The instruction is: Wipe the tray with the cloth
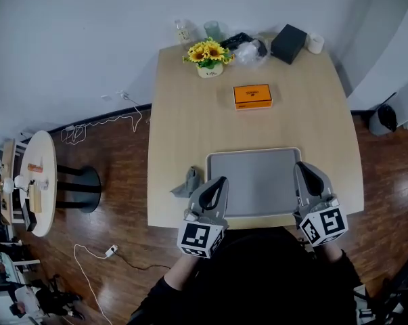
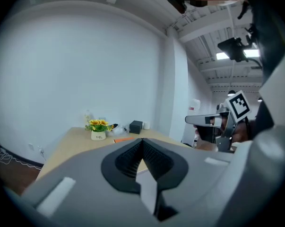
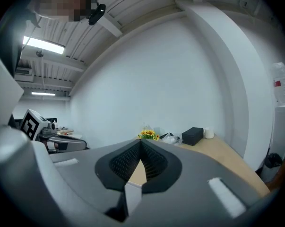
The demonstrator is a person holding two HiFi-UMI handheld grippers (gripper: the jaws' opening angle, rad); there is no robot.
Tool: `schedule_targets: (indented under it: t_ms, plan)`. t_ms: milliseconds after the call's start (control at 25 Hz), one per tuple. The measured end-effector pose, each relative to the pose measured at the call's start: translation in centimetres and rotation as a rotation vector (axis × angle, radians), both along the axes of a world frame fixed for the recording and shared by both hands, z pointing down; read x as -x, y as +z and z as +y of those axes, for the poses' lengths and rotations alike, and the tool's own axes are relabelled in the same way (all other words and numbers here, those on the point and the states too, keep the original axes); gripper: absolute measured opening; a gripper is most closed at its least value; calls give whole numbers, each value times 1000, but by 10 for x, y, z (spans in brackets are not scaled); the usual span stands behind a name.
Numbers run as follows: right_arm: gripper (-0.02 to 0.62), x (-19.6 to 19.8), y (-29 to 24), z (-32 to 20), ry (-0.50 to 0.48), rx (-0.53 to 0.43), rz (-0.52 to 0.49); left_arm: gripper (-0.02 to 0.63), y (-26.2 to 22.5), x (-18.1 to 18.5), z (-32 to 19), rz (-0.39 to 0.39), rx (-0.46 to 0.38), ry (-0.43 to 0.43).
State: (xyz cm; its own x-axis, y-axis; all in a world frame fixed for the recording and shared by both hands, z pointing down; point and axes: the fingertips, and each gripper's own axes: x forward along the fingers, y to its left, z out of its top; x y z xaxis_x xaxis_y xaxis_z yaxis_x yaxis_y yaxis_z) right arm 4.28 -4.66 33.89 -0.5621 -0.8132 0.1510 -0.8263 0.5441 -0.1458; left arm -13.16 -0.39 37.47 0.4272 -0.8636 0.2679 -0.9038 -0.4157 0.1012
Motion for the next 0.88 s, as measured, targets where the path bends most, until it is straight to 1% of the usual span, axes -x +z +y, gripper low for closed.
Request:
schedule_targets:
  t_ms: [280, 440, 600, 880]
  plan:
    - [0, -4, 10, 0, 5, 20, 3, 8, 7, 2, -2, 12, 30, -23]
    - [0, -3, 10, 1, 8, 20, 5, 8, 8, -2, -2, 19, 23, -2]
    - [0, -1, 12, 2, 6, 24, 16, 8, 12, -4, -1, 22, 40, 8]
    - [0, -2, 12, 2, 10, 24, 20, 8, 10, -3, -1, 16, 23, -5]
